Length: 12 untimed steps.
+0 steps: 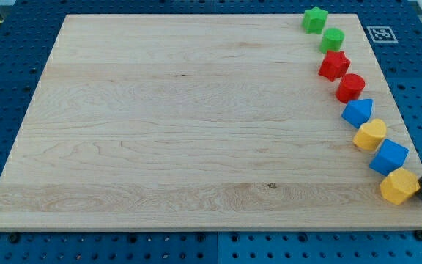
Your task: Separate the hexagon from the line of blocks
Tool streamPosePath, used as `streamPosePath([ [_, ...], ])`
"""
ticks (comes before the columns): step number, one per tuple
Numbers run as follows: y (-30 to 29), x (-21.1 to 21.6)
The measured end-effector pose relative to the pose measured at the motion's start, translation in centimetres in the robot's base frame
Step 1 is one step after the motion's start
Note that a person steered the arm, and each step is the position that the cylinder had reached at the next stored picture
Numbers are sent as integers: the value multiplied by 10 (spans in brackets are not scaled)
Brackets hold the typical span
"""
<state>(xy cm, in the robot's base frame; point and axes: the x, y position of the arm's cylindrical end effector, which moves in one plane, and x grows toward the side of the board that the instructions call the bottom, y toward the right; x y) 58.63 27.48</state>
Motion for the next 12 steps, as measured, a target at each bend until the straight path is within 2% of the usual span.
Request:
streamPosePath([
  [2, -35, -23],
  [6, -155, -18],
  [7, -134, -18],
  [8, -88, -10],
  [9, -104, 3],
  [11, -176, 4],
  [12, -187, 4],
])
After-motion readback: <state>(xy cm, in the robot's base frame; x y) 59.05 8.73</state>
